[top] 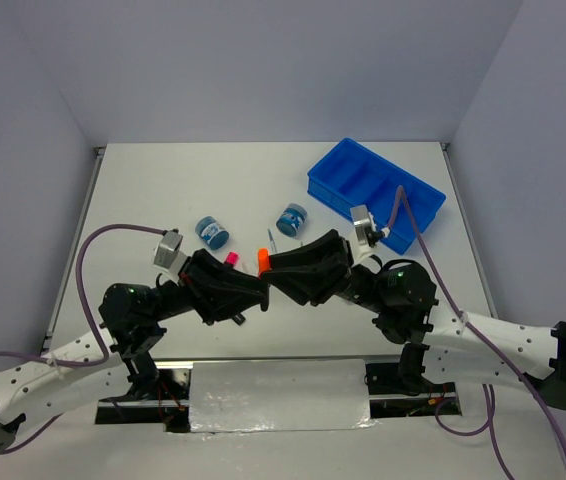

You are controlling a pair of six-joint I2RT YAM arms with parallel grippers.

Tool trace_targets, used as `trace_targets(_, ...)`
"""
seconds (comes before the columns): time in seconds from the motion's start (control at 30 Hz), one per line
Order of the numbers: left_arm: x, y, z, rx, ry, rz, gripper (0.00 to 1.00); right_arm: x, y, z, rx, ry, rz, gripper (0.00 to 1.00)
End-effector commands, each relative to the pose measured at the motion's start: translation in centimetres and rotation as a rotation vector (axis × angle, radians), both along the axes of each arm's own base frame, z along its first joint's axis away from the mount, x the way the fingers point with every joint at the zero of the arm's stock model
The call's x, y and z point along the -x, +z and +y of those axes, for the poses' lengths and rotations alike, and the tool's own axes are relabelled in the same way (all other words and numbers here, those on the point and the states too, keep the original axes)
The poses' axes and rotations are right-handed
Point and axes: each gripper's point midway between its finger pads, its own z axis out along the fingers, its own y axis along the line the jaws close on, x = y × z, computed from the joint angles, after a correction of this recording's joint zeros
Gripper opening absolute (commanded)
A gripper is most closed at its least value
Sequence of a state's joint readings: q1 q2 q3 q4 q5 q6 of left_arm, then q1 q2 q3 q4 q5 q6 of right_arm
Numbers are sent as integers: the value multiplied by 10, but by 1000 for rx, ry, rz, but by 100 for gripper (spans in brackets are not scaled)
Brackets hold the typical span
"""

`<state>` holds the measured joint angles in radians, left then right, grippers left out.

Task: Sort the stationery into containers
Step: Close the pen cap on the pen.

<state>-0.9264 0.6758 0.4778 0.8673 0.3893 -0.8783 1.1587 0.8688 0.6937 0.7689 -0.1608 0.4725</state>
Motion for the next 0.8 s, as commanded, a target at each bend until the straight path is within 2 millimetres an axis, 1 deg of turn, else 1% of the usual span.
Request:
trace_targets(0.0, 1, 28, 14, 90, 61, -76, 0, 8, 15, -6, -71, 10, -43, 29)
trace_targets(0.17, 5, 42, 16, 102, 57, -119, 0, 6, 15, -2, -66, 2, -46, 30)
trace_targets(0.3, 4, 45, 15, 102, 68, -128, 0, 7, 16, -2, -69, -1, -51, 36)
trace_targets(0.37, 4, 49, 16, 108, 73, -140, 0, 7, 14, 0, -64, -1, -54, 37)
trace_targets(0.43, 5, 50, 16, 106, 74, -150, 0, 8, 15, 0, -61, -7, -62, 41)
trace_targets(0.6, 4, 48, 11, 69, 74, -172, 0, 7, 15, 2, -48, -17, -69, 49)
trace_targets(0.77, 3, 45, 10, 47, 83, -188, 0, 6, 16, 1, -52, -25, -72, 51)
